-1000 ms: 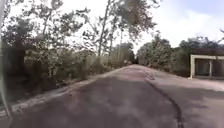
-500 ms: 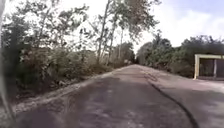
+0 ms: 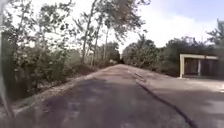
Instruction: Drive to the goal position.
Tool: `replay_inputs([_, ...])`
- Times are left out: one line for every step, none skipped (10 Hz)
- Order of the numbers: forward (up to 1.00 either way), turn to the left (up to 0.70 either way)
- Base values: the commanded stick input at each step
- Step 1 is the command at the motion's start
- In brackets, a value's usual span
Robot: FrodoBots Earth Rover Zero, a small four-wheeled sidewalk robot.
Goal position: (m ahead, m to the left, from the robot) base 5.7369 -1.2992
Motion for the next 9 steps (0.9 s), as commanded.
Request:
replay_inputs([0.7,-0.16])
replay_inputs([0.7,-0.11])
replay_inputs([0.7,-0.06])
replay_inputs([0.7,-0.01])
replay_inputs([0.7,0.0])
replay_inputs([0.7,0.0])
replay_inputs([0.7,0.0])
replay_inputs([0.7,0.0])
replay_inputs([0.7,0.0])
